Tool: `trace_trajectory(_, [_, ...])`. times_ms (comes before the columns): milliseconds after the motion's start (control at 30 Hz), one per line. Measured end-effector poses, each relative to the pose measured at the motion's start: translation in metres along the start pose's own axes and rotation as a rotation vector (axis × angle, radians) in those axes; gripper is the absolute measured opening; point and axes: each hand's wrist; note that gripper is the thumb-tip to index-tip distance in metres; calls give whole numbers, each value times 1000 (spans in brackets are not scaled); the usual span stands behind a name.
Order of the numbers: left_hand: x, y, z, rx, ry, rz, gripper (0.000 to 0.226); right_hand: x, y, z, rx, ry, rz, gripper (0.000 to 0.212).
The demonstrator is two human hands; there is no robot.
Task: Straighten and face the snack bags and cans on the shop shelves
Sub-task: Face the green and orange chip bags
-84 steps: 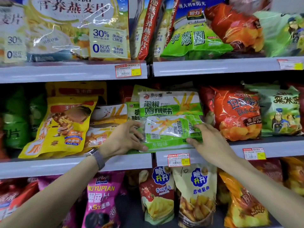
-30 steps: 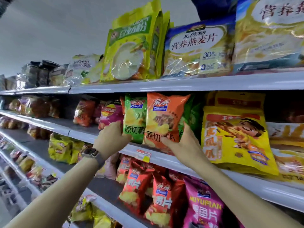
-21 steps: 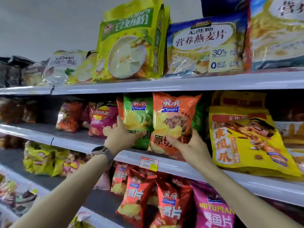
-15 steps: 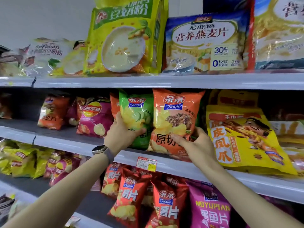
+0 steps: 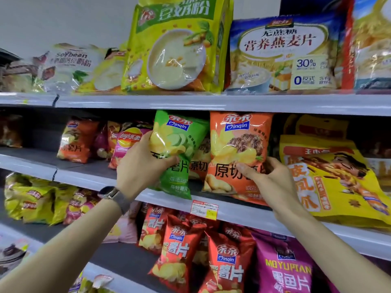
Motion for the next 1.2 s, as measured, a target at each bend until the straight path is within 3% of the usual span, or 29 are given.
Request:
trace_trajectory(100, [18, 14, -16, 42, -37, 4, 83, -24, -5, -6, 5, -32, -11, 44])
trace_trajectory(400, [57, 47, -73, 137, -19, 16, 91, -99, -29, -11, -27, -72, 27, 57])
trace_trajectory(533, [63, 55, -81, 161, 17, 39, 100, -124, -41, -15, -47, -44, 26, 64])
trace_trajectory(800, [48, 68, -76, 139, 85, -3, 95, -143, -48, -4, -157, 56, -10, 57])
trace_trajectory(1067, [32, 72, -56, 64, 144, 0, 90, -138, -38, -6, -88, 150, -27, 56])
trace_trajectory(1200, [26, 74, -42, -4, 221, 26, 84, -119, -17, -13, 41, 37, -39, 60])
Point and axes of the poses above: each hand's wrist, its own y-axis away from the middle knuckle, its own x-axis out of the back of the hand, z = x × y, and after that the axes turned 11 degrees about -z, right-handed
